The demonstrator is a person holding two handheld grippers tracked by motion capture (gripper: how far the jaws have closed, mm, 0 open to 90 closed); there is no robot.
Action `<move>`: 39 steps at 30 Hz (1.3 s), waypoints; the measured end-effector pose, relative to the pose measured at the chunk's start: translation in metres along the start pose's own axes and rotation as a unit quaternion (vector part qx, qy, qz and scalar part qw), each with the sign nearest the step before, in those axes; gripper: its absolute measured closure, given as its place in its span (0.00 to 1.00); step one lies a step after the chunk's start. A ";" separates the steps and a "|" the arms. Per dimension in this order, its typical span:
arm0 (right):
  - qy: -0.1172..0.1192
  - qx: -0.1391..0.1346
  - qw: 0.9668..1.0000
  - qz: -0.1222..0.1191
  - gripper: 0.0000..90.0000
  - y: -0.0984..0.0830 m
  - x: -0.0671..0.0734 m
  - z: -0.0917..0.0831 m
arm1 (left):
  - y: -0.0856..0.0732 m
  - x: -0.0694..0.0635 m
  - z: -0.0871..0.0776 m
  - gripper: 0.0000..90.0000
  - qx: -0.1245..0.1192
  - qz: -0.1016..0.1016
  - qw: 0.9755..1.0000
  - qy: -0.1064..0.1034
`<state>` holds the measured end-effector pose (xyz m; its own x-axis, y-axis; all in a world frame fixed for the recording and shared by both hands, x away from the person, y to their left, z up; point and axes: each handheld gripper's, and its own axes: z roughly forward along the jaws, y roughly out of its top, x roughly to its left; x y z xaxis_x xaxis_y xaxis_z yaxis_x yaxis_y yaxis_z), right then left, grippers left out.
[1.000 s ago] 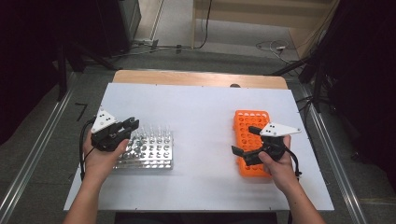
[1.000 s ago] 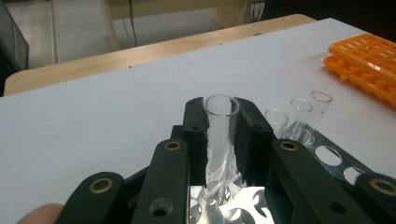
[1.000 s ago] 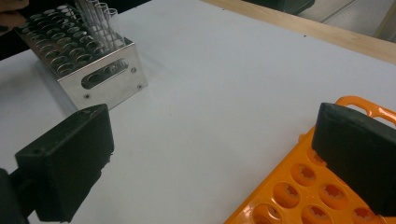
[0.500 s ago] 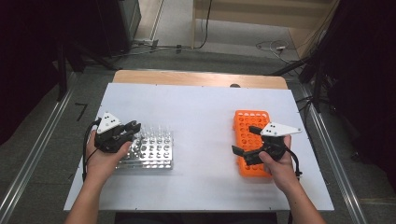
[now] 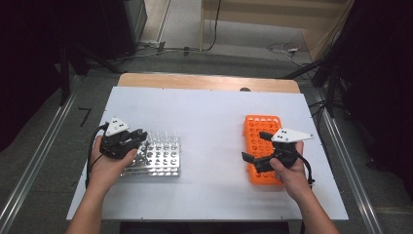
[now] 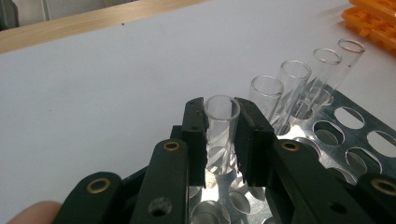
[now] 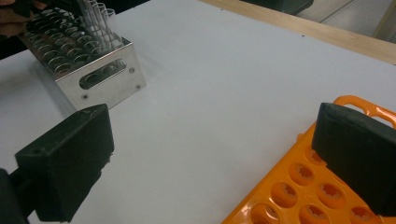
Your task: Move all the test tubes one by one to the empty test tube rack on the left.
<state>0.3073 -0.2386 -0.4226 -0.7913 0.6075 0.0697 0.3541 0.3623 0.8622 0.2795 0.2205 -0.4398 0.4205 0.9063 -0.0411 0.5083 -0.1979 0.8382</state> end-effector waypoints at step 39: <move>-0.004 -0.004 1.000 0.004 0.00 -0.003 -0.001 -0.001 | 0.010 -0.003 -0.022 0.10 -0.062 -0.028 0.997 -0.047</move>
<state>0.3067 -0.2409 -0.4248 -0.7846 0.6156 0.0733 0.3561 0.3508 0.8661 0.2669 0.2241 -0.4190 0.4653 0.8747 -0.1353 0.4385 -0.0950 0.8937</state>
